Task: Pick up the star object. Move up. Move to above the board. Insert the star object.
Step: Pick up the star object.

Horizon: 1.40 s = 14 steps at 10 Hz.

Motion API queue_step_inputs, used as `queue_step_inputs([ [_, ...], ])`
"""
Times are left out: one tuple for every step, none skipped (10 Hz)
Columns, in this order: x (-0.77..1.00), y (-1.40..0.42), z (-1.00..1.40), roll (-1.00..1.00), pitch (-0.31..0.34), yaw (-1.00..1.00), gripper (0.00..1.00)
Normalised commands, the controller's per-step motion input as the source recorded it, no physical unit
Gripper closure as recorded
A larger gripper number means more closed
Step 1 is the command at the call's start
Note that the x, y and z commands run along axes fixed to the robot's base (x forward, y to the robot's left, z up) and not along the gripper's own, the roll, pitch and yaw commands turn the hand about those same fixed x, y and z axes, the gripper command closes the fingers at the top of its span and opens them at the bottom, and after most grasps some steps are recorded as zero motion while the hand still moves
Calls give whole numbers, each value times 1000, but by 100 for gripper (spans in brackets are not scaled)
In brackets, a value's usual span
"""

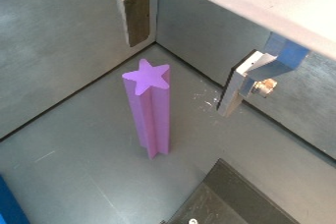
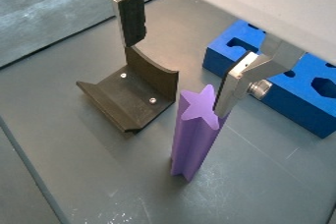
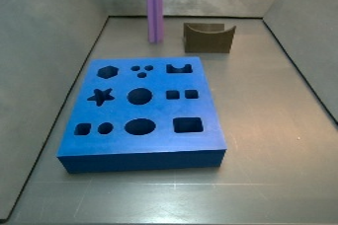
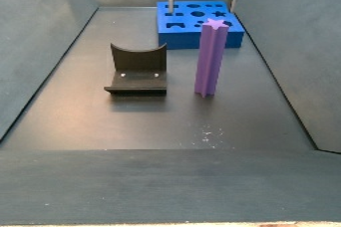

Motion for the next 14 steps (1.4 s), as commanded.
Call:
queue_step_inputs([
  [-549, -17, -71, 0, -236, -206, 0],
  [-757, -3, -343, 93, -173, -283, 0],
  [0, 0, -60, 1, 0, 0, 0],
  [0, 0, -957, 60, -134, 0, 0],
  [0, 37, -1000, 26, -106, 0, 0],
  [0, 140, -946, 0, -134, 0, 0],
  [0, 11, -257, -76, -127, 0, 0],
  [0, 0, 0, 6, 0, 0, 0],
  [0, 0, 0, 0, 0, 0, 100],
  [0, 0, 0, 0, -3, 0, 100],
  [0, 0, 0, 0, 0, 0, 100],
  [0, 0, 0, 0, 0, 0, 100],
  [0, 0, 0, 0, 0, 0, 100],
  [0, 0, 0, 0, 0, 0, 100],
])
